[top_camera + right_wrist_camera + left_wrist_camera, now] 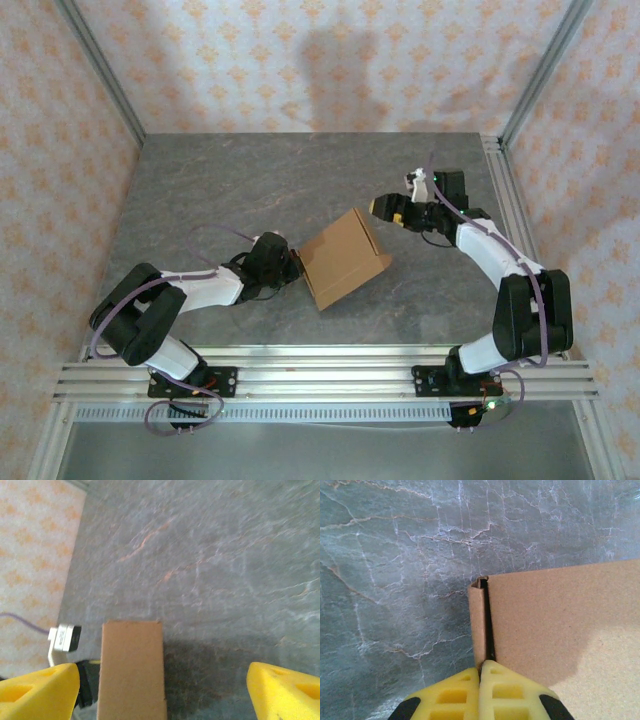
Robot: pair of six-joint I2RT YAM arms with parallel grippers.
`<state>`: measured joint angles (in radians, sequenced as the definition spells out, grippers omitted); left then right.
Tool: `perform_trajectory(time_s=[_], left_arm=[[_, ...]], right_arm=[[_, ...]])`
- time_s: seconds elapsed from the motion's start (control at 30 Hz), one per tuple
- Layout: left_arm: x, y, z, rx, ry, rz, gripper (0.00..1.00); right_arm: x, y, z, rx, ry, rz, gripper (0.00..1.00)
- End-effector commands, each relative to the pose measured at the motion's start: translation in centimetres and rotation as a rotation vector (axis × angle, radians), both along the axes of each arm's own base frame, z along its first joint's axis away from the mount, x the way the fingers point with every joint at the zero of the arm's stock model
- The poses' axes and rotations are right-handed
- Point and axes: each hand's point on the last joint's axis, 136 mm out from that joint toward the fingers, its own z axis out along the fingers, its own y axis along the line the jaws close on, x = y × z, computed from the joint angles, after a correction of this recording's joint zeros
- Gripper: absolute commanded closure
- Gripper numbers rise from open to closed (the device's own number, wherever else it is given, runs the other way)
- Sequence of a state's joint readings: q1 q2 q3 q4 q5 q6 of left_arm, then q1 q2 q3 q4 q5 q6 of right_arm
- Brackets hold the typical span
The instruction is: Fold the paper box
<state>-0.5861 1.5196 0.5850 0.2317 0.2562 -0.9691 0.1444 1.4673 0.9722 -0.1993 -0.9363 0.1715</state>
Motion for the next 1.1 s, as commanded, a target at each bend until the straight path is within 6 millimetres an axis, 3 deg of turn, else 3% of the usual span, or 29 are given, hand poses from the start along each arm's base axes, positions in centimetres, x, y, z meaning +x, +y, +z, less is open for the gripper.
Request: perform_trajectory(time_s=[0.0, 0.17, 0.33, 0.6, 0.77, 0.87, 0.93, 1.07], left_arm=[[-0.3, 0.2, -0.8, 0.027, 0.035, -0.013, 0.97], [-0.3, 0.1, -1.0, 0.027, 0.042, -0.021, 0.97], [-0.3, 0.0, -1.0, 0.029, 0.042, -0.027, 0.97], [0.0, -0.2, -0.2, 0.033, 0.011, -0.04, 0.94], [0.3, 0.0, 1.6, 0.065, -0.051, -0.062, 0.68], [0.7, 0.5, 2.9, 0.101, -0.096, -0.061, 0.35], [1.2, 0.9, 4.0, 0.128, -0.134, -0.055, 0.18], [2.1, 2.4, 6.8, 0.207, -0.264, -0.026, 0.0]], right_arm=[[-3.2, 1.6, -0.3, 0.0, 0.026, 0.145, 0.14], [-4.8, 3.5, -1.4, 0.033, 0.083, 0.228, 0.26], [-4.5, 3.9, -1.8, 0.07, 0.111, 0.208, 0.43], [-4.3, 3.9, -1.6, 0.085, 0.144, 0.175, 0.56], [-3.5, 3.6, -1.3, 0.111, 0.159, 0.117, 0.64], [-2.8, 3.1, -0.9, 0.126, 0.161, 0.075, 0.64], [-2.3, 2.6, -0.4, 0.14, 0.157, 0.044, 0.64], [-1.1, 1.4, 0.5, 0.195, 0.152, -0.038, 0.64]])
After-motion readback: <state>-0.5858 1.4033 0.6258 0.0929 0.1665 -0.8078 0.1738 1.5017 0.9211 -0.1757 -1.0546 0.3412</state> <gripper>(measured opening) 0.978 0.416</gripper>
